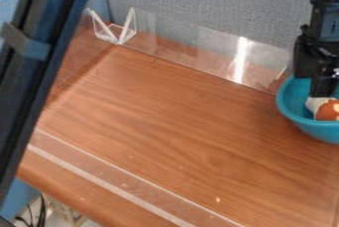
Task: Put the mushroom in the blue bowl
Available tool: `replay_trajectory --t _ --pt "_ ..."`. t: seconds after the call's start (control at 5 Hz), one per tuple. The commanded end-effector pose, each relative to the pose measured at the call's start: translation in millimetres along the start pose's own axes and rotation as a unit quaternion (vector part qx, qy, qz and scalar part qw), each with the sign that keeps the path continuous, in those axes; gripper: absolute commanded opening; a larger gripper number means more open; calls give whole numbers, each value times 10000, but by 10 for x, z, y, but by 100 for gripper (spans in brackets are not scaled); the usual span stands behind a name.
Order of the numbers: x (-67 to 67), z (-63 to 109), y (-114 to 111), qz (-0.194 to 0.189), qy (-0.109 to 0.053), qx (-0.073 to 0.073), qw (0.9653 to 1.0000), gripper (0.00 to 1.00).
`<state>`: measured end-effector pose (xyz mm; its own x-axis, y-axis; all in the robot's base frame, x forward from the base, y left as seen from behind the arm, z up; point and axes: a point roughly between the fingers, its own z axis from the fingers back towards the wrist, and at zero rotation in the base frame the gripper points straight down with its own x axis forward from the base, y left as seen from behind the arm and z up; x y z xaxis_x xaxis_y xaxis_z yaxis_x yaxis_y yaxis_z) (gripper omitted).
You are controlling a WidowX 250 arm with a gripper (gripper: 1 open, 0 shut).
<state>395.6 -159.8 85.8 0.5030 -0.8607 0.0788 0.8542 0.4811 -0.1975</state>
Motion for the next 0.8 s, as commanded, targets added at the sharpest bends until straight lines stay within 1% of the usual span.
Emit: replay_trajectory --t 0.0,0.4,0.6 --pt "54 345 27 -84 -360 251 9990 100" --pt "46 329 2 -135 -454 229 9986 100" --pt "-27 381 77 -239 -492 211 9983 100"
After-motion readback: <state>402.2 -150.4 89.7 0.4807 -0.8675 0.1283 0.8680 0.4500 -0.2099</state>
